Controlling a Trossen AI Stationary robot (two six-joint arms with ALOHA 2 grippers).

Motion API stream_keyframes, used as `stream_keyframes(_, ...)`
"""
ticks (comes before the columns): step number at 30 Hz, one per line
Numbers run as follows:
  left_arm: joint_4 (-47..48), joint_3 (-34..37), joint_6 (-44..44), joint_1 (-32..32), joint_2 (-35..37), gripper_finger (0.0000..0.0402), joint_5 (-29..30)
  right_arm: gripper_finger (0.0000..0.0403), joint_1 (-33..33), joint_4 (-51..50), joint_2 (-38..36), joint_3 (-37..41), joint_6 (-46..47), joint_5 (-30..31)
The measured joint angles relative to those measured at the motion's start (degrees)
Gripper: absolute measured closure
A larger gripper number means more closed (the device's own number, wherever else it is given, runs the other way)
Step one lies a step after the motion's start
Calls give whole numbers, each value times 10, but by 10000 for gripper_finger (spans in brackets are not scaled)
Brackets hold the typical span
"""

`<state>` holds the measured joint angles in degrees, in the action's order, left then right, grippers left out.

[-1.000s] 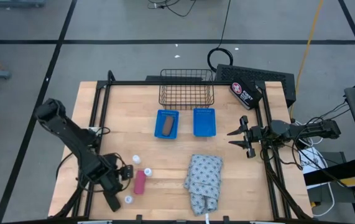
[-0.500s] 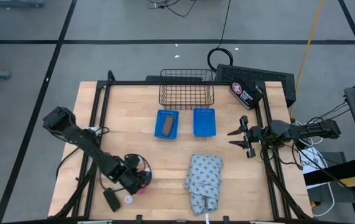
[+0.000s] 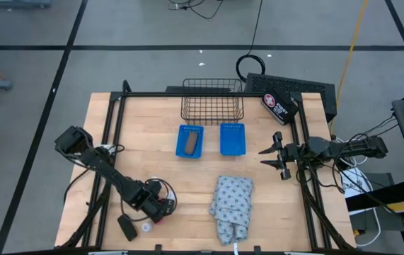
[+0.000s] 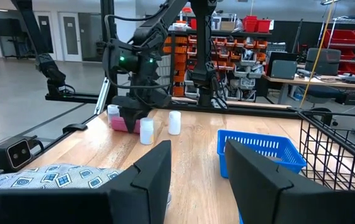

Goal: Pick & Place Medicine items
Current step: Put the pink bandage into the left blue bin

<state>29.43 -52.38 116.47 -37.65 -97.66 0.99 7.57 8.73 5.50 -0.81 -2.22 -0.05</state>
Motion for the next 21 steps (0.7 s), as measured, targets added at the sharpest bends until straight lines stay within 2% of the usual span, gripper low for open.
stream_keyframes(4,2,2,1,0,3,165,-5,264,0,0,0,0,0,0)
stream_keyframes(13,-25,3,-29,0,21,302,-37,264,0,0,0,0,0,0)
stream_keyframes(17,-24,-2,-54,1,71,314,8,264,0,0,0,0,0,0)
stream_keyframes(21,-7,-2,-80,4,130,295,74,264,0,0,0,0,0,0)
